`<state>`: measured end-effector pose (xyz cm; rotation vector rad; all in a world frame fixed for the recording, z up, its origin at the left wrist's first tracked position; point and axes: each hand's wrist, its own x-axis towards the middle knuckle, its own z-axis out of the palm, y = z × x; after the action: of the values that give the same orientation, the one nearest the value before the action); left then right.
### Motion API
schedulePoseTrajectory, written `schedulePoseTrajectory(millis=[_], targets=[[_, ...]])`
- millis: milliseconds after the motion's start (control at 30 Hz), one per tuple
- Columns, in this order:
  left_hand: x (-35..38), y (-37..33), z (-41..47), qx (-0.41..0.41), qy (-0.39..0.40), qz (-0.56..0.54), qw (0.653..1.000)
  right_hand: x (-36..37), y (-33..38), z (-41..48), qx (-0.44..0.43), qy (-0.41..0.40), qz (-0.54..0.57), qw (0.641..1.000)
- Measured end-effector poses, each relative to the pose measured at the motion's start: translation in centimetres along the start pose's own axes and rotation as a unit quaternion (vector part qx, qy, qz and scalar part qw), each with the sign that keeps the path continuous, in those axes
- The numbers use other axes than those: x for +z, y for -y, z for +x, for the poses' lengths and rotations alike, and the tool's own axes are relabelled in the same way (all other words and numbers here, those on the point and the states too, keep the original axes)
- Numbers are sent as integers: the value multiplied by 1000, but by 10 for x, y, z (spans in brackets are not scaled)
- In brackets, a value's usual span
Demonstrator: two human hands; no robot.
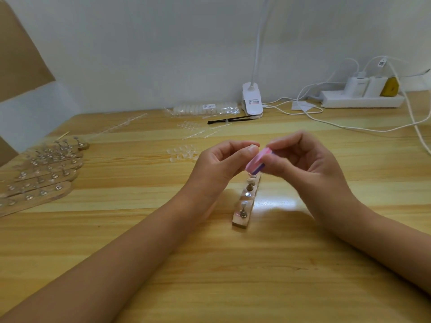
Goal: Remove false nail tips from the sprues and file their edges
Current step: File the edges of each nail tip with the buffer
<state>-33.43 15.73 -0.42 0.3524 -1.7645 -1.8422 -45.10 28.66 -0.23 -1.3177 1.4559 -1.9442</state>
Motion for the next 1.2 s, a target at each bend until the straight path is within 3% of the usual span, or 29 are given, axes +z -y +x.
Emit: schedulePoseTrajectory(millis=[67, 167, 267, 367, 500, 633, 767, 867, 967, 1100, 1200], targets=[[0, -1, 0, 5, -2, -2, 1000, -1, 0, 1, -7, -12, 9, 1000], [0, 0, 0, 0, -5, 9, 1000, -1, 0, 0, 11, 34, 0, 999], [0, -1, 0, 3, -9, 6, 1000, -1, 0, 1, -5, 1, 11, 1000], [-1, -1, 0, 2, -13, 27, 1000, -1, -1, 1, 15, 50, 5, 999], [-1, -2, -1, 17, -9, 55, 998, -7, 2, 4, -29, -8, 4, 1000], [-2, -2, -1, 19, -1, 68, 997, -7, -1, 3, 6, 50, -18, 999], [-3, -4, 0, 20, -2, 68, 997, -8, 1, 3, -26, 2, 2, 1000], [-2, -3, 0, 20, -2, 64, 998, -6, 1, 2, -10, 53, -11, 998], [-3, -4, 1, 20, 3, 62, 998, -7, 2, 3, -33, 10, -6, 999], [-2, -5, -1, 16, 15, 56, 998, -10, 4, 6, -17, 52, -2, 999], [-1, -6, -1, 16, 24, 56, 998, -12, 5, 7, -35, 11, 28, 999]])
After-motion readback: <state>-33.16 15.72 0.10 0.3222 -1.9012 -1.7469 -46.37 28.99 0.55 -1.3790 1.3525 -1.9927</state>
